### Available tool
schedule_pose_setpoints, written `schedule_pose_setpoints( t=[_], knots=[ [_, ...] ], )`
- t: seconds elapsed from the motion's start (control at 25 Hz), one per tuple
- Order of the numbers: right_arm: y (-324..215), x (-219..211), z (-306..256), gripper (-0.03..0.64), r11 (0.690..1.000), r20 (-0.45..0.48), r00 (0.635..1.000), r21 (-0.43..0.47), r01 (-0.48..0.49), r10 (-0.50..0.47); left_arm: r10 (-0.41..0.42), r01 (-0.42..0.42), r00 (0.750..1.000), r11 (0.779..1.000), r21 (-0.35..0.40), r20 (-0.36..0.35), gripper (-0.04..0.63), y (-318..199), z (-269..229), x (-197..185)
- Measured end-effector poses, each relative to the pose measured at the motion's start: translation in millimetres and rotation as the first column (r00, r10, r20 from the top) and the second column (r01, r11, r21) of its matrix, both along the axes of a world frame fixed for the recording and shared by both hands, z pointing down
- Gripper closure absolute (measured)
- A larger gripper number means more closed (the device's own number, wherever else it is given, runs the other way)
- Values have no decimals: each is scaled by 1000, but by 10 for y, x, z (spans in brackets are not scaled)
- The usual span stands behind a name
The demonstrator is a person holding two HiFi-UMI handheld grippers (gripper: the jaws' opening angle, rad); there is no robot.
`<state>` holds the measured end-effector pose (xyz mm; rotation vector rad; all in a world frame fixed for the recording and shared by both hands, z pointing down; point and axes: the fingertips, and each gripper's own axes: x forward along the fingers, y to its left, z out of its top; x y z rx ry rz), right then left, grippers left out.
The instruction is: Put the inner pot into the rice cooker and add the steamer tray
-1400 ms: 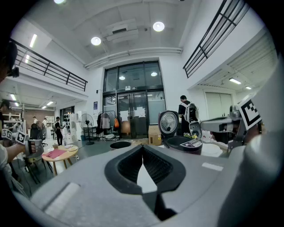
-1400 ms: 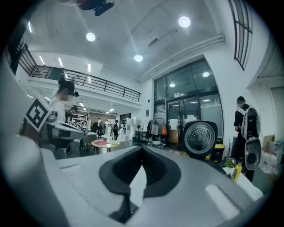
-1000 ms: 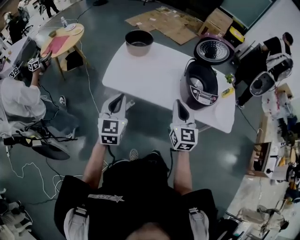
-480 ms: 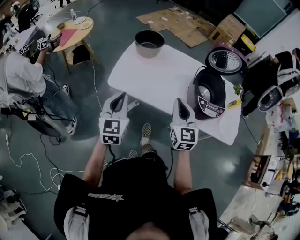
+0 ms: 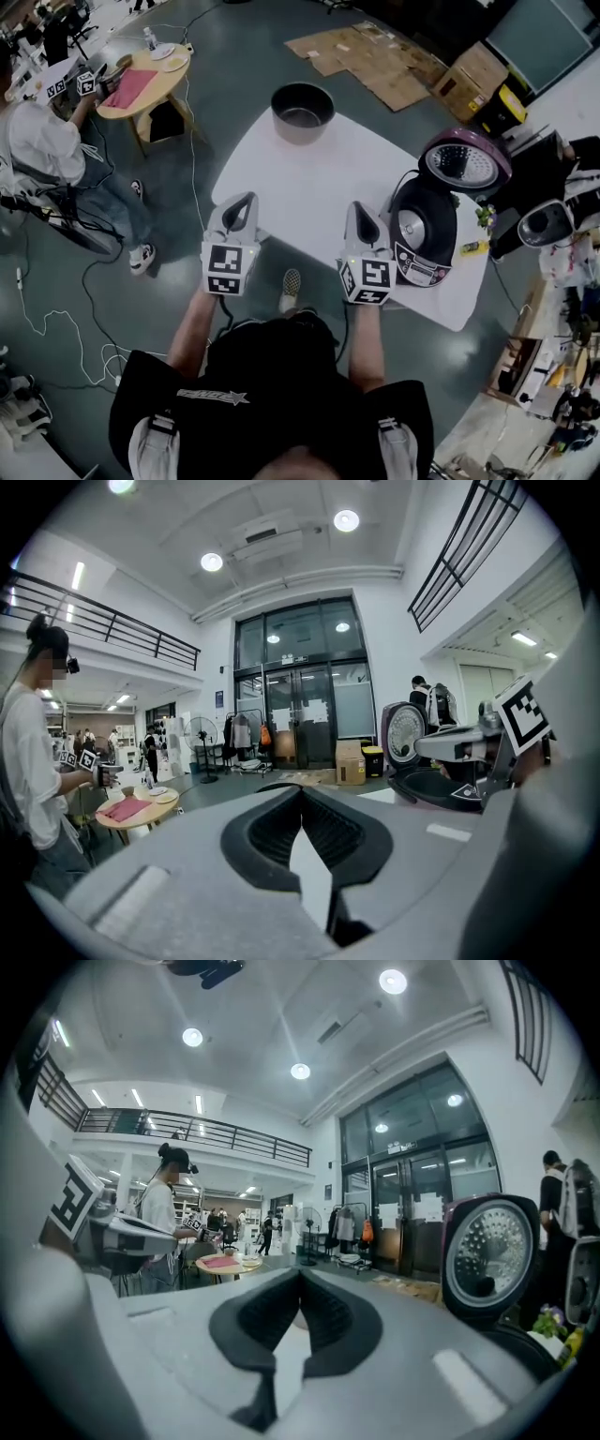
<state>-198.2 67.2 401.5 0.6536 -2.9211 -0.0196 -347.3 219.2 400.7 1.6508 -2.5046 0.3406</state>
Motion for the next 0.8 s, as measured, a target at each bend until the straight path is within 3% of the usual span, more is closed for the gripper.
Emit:
schedule_pose_setpoints(
  t=[0.48, 0.8],
  knots=[
    [-1025, -623, 219, 612, 998, -25, 999, -54, 39, -41, -61, 60, 998, 997, -41, -22, 584, -951, 160, -575],
    [-1332, -1001, 270, 612, 994, -21, 996, -72, 80, -82, -110, 108, 993, 993, -56, -38, 584, -1214, 225, -863]
  ],
)
